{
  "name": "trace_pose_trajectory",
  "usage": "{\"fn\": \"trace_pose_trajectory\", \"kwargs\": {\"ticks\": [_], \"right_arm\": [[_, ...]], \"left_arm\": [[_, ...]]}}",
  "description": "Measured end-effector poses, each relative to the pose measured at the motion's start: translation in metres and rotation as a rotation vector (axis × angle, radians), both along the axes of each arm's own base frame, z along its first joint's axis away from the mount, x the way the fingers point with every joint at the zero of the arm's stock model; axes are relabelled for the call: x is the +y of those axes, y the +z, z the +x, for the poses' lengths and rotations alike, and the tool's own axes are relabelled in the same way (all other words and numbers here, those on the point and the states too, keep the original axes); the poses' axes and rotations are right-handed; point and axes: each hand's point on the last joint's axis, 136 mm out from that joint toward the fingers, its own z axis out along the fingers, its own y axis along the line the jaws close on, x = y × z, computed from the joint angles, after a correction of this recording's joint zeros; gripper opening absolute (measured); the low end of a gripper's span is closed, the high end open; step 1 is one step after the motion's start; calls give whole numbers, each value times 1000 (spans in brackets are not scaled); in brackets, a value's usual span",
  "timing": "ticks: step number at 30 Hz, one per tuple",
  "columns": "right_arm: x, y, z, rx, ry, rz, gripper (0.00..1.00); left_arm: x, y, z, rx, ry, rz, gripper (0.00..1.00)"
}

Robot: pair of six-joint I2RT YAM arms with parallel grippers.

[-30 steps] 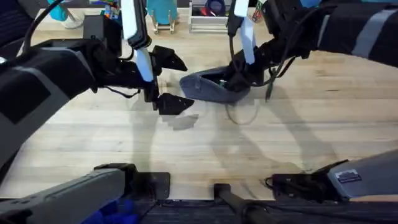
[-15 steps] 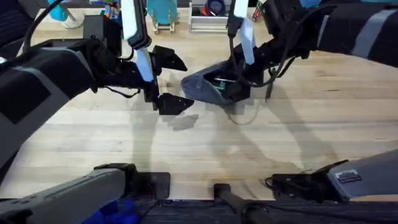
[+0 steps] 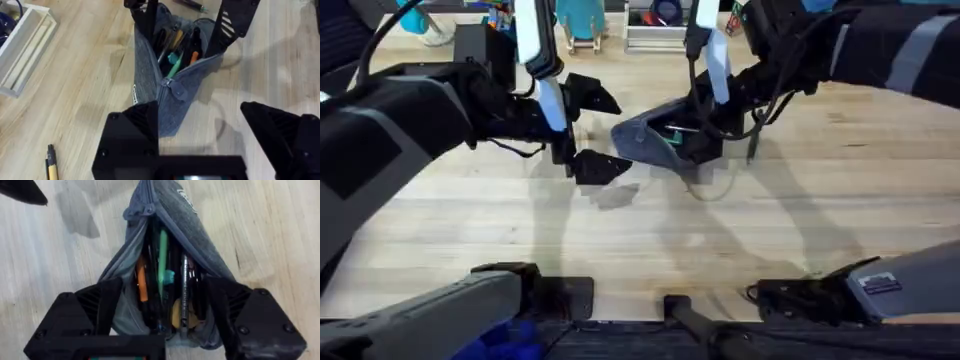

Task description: Unzip the bag, pick up the pens from the table one at a time and place them inside, then zip the bag closed.

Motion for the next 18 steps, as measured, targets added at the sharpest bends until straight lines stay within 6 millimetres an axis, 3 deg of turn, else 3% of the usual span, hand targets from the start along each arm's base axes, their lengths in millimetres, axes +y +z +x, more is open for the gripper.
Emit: {"fn": "trace_pose_trajectory", "kwargs": {"ticks": [8, 13, 18], "right_arm": [[-1, 8, 0, -8, -18, 7, 996], [-6, 33, 3, -32, -90, 40, 996], [-28, 58, 13, -39, -232, 81, 996]], "left_arm": [[0, 0, 0, 0, 0, 0, 994], [0, 0, 0, 1, 0, 0, 994], [1, 1, 2, 13, 14, 6, 994]]}}
